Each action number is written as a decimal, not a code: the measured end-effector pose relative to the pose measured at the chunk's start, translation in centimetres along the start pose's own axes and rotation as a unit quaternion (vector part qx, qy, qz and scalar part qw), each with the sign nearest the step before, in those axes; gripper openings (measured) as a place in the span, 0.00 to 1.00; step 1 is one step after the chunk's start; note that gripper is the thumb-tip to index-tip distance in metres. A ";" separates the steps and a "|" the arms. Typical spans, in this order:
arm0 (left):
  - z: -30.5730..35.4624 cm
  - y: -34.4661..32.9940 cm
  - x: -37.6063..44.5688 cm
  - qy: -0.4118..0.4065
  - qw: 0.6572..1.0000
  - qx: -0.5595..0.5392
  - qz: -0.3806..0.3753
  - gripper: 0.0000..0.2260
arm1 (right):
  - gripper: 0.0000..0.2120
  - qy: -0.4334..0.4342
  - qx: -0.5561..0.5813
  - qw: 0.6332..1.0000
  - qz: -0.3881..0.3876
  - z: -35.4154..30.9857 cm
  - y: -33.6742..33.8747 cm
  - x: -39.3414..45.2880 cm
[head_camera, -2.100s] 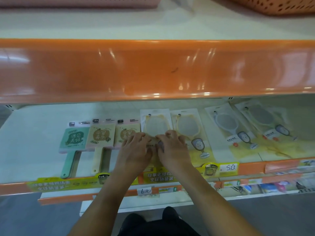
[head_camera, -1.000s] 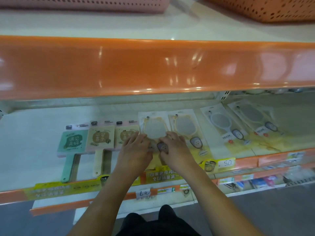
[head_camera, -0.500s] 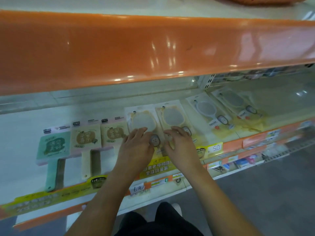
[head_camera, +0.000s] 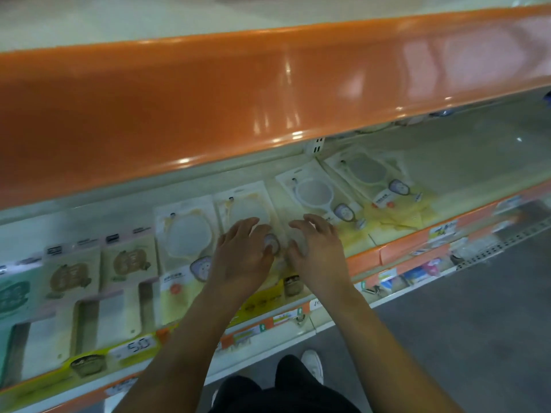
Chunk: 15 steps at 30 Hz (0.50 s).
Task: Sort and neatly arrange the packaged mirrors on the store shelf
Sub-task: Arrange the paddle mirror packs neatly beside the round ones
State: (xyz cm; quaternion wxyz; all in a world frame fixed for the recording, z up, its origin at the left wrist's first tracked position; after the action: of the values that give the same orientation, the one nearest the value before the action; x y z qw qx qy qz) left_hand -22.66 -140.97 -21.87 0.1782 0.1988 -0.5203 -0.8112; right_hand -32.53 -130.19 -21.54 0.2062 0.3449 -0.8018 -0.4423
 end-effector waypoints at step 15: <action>13.0 -3.4 8.3 0.010 1.000 -0.013 0.000 0.21 | 0.18 0.029 -0.025 0.999 0.004 12.7 7.7 7.0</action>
State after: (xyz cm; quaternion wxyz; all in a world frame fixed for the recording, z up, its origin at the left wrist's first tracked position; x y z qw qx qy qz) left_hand -36.62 -133.71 -21.15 0.1861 0.2048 -0.5077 -0.8159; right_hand -48.18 -125.30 -21.45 0.2395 0.3488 -0.7856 -0.4515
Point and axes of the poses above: each hand's wrist, its own x-axis towards the middle knuckle, its own y-axis out of the back of the hand, z = x × y, the point moved 9 cm from there along x, towards the middle knuckle, and after that the axes turned 9 degrees about -z, right-handed, at the moved point
